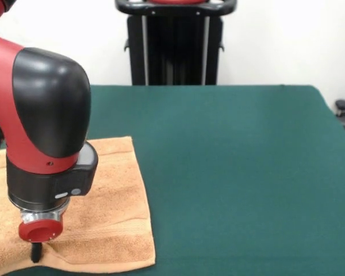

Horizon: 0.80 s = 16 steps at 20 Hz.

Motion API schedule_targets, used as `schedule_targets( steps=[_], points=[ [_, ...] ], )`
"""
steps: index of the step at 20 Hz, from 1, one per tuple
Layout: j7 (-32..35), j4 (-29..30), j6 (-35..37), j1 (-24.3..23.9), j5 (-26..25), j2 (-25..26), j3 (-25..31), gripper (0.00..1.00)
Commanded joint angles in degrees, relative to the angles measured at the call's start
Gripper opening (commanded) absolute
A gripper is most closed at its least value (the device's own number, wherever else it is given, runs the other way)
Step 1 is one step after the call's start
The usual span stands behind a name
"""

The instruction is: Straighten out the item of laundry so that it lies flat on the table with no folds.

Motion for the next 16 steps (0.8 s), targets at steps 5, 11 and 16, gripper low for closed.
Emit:
schedule_targets(
  steps=[5,11,16],
  points=[
    [11.7,7.33,-7.32,1.84,0.84,-0.09,0.43,1.0],
    [10.78,7.29,-7.84,1.85,1.16,0.08,0.06,1.0],
    [10.73,7.52,-8.47,2.01,1.13,0.14,-0.18,1.0]
  ],
)
